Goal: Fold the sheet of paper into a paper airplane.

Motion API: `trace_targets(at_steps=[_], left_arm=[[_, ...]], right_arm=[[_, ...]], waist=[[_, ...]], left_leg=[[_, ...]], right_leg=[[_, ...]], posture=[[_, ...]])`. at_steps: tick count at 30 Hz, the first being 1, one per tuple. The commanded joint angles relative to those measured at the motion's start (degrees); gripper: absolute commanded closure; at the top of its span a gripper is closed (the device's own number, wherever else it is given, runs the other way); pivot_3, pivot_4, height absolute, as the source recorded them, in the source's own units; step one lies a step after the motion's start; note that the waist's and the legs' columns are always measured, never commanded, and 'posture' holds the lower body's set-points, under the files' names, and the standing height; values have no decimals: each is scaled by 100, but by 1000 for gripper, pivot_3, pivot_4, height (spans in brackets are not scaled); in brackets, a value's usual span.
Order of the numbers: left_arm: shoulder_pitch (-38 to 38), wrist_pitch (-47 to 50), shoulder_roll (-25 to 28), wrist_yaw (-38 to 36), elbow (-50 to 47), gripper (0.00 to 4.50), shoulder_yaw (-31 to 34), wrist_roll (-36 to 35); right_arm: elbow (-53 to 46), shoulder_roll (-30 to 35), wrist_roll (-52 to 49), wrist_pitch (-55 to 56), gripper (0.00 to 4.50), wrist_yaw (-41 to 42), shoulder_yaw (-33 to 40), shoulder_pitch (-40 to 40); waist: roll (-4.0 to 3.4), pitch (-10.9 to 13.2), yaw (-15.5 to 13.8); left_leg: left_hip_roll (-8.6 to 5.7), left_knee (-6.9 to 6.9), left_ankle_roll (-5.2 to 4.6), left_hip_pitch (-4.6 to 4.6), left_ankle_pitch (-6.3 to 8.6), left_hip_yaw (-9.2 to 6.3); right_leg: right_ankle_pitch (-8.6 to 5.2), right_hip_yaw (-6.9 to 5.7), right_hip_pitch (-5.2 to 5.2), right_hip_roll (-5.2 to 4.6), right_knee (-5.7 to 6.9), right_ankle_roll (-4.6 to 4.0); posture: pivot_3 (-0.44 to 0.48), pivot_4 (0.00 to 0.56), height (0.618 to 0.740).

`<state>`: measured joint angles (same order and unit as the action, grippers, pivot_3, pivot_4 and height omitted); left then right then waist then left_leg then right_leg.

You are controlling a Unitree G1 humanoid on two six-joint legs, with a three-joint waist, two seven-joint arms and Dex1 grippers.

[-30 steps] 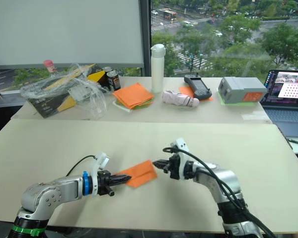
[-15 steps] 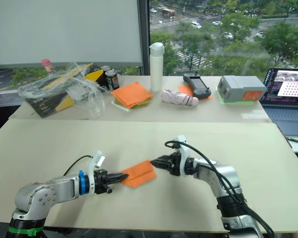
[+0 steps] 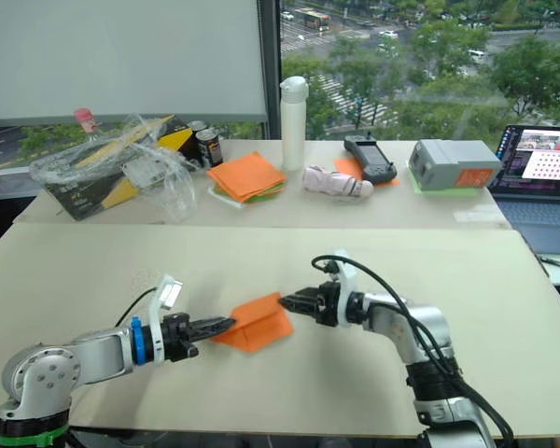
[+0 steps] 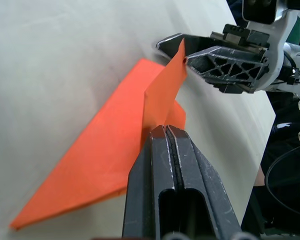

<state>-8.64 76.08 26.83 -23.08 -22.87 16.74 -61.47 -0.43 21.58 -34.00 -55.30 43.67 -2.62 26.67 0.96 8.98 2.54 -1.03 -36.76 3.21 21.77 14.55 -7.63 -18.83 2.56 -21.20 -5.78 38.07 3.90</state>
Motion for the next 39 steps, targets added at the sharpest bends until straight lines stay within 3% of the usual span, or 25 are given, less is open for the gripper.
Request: trace_targets(at_steps=[1, 23, 26, 33, 39], left_arm=[[61, -9, 98, 28, -131, 4500, 188, -305], [441, -276, 231, 357, -158, 4500, 291, -607], [440, -310, 231, 399, -153, 4500, 271, -630], [404, -391, 262, 451, -93, 4500, 227, -664], [380, -430, 306, 438, -45, 4500, 192, -671]], right_arm=[[-139, -3, -240, -93, 1187, 159, 103, 184], [-14, 94, -155, -130, 1187, 704, -602, 529], [-30, 131, -86, -78, 1978, 801, -663, 529], [-116, 234, 123, 160, 4456, 903, -840, 452], [-205, 227, 211, 453, 4456, 860, -709, 499]], waist=[[0, 0, -3], [-2, 1, 1], [-2, 1, 2], [-2, 1, 0], [-2, 1, 3]], left_leg=[[0, 0, 0, 0, 0, 0], [0, -3, 1, 6, 0, -1], [0, -4, 1, 6, -1, -1], [0, -4, 1, 6, -1, -1], [0, -5, 1, 7, -1, 0]], right_leg=[[0, 0, 0, 0, 0, 0], [0, 0, -7, 0, 1, 0], [0, 0, -7, 0, 1, 0], [0, 0, -7, 0, 2, 0], [0, 0, -7, 0, 2, -1]], posture=[[0, 150, 740], [0, 150, 740], [0, 150, 740], [0, 150, 740], [0, 150, 740]])
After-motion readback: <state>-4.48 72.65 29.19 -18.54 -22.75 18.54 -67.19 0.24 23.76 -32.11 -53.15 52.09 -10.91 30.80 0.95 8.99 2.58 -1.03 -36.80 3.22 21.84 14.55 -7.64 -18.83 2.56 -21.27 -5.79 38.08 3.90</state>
